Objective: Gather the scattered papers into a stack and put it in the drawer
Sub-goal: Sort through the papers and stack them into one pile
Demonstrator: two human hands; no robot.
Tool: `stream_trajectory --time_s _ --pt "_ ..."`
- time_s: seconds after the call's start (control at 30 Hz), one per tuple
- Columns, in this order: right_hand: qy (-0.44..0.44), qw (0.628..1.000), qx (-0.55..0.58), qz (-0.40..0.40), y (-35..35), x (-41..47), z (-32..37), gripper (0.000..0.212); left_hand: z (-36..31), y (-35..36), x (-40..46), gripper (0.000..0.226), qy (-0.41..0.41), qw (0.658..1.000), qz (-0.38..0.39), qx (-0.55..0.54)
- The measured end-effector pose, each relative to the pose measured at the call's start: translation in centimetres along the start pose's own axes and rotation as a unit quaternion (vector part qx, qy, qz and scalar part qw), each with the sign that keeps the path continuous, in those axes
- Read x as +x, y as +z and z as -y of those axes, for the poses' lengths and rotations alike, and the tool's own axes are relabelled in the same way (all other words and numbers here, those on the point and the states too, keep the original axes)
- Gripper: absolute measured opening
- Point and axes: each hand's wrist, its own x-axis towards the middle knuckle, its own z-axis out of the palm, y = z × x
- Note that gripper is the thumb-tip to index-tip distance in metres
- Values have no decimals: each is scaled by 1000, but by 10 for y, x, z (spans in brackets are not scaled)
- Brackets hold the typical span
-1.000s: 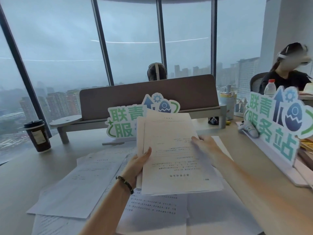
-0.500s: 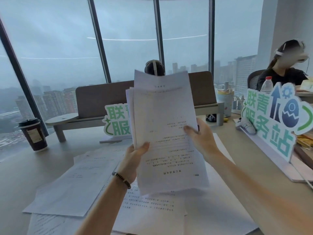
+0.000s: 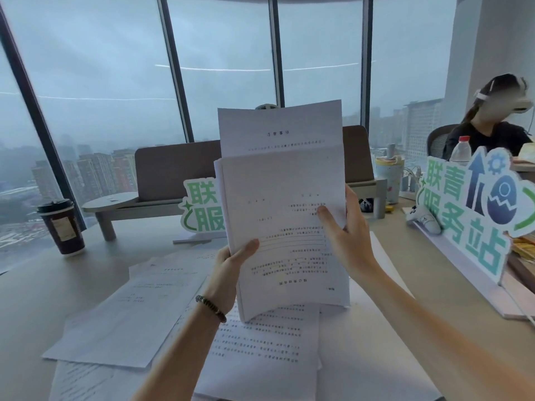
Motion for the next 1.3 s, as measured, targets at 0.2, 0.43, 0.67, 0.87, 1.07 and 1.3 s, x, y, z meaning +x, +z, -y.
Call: stream_trajectory --time_s 0.2,0.43,0.67,0.87,1.07,1.3 --pt "-14 999 -29 13 1 5 6 73 1 0 -3 31 4 1000 -4 9" --pt "-133 982 -135 -23 -3 59 55 102 3 1 -3 32 11 1000 -9 17" --pt "-344 787 -512 9 15 84 107 90 4 -1 -2 31 12 1000 -4 20" --pt "-377 789 -479 78 38 77 103 62 4 -4 -1 31 9 1000 0 14" --pt "-351 819 -440 107 37 61 81 51 6 -4 0 31 11 999 -2 31" --pt "-226 883 -410 -41 11 57 53 76 9 -4 -1 20 17 999 -13 36"
